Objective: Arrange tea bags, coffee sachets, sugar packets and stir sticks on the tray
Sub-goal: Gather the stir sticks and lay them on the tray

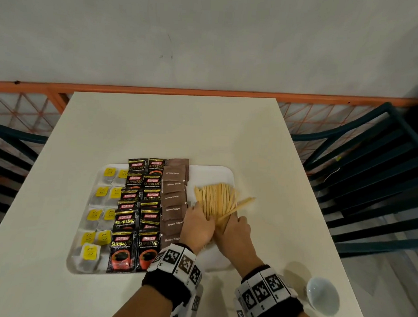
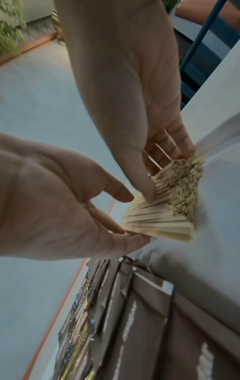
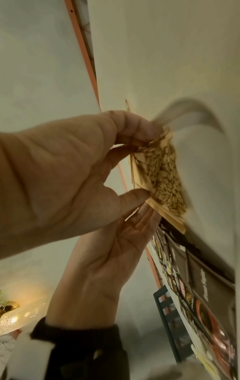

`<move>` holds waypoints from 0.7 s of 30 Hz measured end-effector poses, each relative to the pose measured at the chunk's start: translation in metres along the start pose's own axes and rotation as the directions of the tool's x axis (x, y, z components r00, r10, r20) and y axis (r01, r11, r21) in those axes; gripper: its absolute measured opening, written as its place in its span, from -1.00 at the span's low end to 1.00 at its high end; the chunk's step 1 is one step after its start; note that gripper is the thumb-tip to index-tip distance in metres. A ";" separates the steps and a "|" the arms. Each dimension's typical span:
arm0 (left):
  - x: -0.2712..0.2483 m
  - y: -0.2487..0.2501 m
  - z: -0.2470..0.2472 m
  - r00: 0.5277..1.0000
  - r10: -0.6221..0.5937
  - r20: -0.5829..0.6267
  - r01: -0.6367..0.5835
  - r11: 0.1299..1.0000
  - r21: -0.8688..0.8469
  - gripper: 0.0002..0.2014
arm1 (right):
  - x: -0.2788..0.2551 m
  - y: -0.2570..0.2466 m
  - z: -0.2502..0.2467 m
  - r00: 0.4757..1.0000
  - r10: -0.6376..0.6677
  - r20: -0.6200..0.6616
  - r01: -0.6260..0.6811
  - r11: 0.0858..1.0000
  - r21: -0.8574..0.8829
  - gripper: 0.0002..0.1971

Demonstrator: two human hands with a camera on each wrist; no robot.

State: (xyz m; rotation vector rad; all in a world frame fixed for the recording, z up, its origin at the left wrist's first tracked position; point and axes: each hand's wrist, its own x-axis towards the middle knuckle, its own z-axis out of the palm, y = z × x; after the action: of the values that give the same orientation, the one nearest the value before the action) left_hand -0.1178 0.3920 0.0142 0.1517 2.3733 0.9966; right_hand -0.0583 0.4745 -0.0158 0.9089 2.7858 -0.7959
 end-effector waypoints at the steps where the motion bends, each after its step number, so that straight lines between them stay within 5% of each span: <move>1: -0.001 0.000 0.000 1.000 0.000 -0.004 0.000 1.000 0.005 -0.66 | 0.001 0.004 0.001 0.998 0.004 0.066 -0.004 1.000 0.005 -0.59; 7: -0.006 -0.003 0.001 0.999 0.037 -0.028 -0.036 0.998 0.048 -0.63 | 0.004 0.015 0.008 0.992 -0.101 0.073 0.115 0.967 -0.229 -0.63; 13: -0.010 -0.002 0.004 0.996 0.076 -0.041 -0.071 0.993 0.095 -0.56 | 0.016 0.017 -0.021 0.993 0.055 -0.105 -0.029 0.971 0.238 -0.62; 18: -0.012 -0.008 0.001 0.984 0.157 -0.083 -0.151 0.985 0.079 -0.64 | 0.049 0.022 -0.032 0.962 0.264 0.065 -0.271 0.919 0.285 -0.48; 21: -0.015 -0.012 -0.003 0.970 0.216 -0.108 -0.210 0.975 0.069 -0.70 | 0.060 0.019 -0.036 0.946 0.311 0.096 -0.325 0.887 0.327 -0.57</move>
State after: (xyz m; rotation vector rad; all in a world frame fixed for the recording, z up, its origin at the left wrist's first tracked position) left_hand -0.1058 0.3769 0.0138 0.3878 2.5324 1.0612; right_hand -0.0939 0.5374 -0.0084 1.3433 2.4040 -1.2378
